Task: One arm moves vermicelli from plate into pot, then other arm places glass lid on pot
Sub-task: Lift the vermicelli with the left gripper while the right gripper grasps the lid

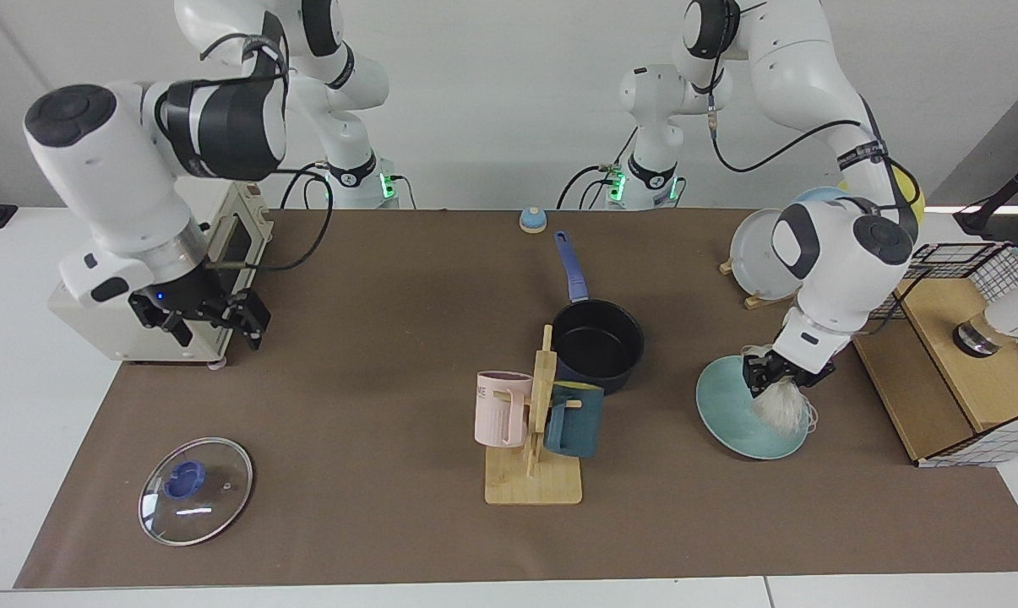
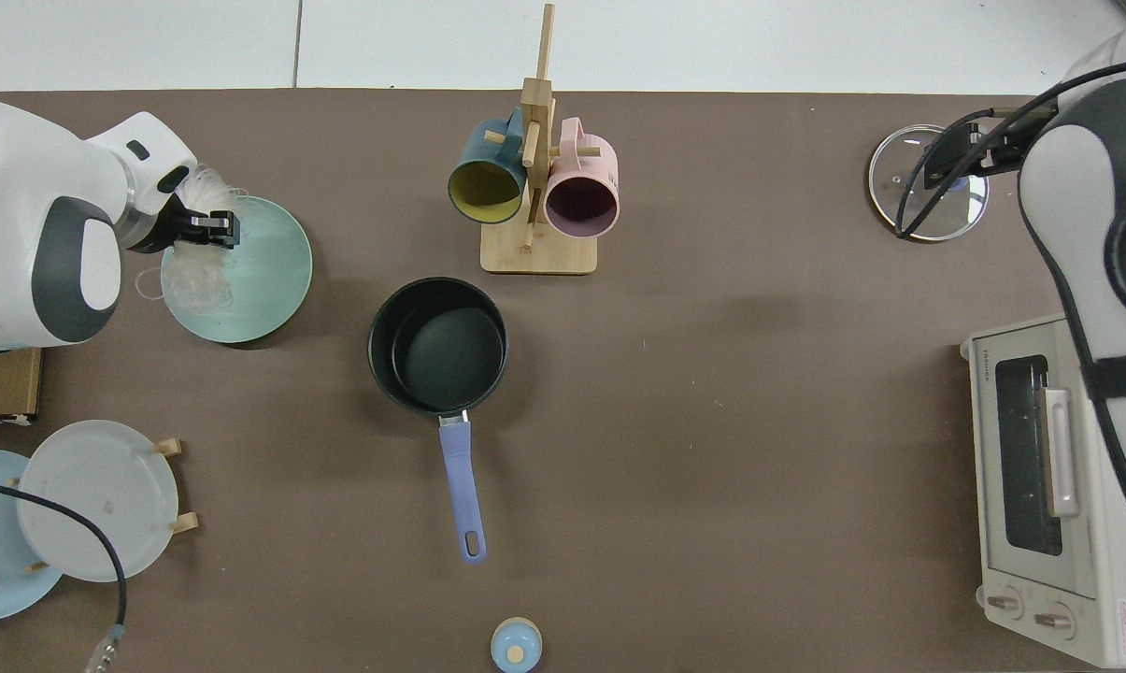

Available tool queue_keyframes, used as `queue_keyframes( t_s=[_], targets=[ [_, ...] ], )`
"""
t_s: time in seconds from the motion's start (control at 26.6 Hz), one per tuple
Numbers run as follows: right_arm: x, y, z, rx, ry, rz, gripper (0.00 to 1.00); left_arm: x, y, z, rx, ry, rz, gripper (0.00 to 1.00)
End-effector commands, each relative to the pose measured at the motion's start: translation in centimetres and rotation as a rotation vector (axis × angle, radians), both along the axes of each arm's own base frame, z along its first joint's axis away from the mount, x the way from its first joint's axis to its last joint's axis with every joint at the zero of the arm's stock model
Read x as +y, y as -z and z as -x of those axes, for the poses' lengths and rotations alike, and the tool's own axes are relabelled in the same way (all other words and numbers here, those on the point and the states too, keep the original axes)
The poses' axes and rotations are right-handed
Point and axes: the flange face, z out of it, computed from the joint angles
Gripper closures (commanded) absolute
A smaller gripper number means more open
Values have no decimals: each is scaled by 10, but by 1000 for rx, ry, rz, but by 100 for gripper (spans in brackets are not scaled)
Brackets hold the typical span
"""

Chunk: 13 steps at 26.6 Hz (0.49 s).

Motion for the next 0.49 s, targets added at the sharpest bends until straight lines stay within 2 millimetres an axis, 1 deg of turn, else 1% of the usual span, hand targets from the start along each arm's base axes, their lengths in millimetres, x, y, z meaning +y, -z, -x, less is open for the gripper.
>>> queue_keyframes(
  t_s=[0.0,0.04,0.11,0.19,0.26,0.34,0.38,0.45],
  targets=[
    [-31,34,-37,-13,-60,11,0,-9,-53,20,-9,52,-56,100],
    [-37,41,-41,-21,-62,12,0,-12,-57,24,0,58,-56,100],
    [-43,56,-47,-21,-73,14,0,-16,-64,30,21,64,-51,100],
    [-58,71,-51,-19,-83,16,0,-17,-71,35,40,62,-47,100],
    [-73,85,-56,-29,-108,21,0,-19,-73,39,58,65,-45,100],
    [-89,103,-61,-37,-134,25,0,-19,-79,45,71,62,-46,100],
    [-94,113,-63,-41,-143,21,0,-19,-81,48,80,61,-46,100],
    [-99,125,-66,-44,-144,10,0,-20,-87,53,91,62,-44,100]
  ],
)
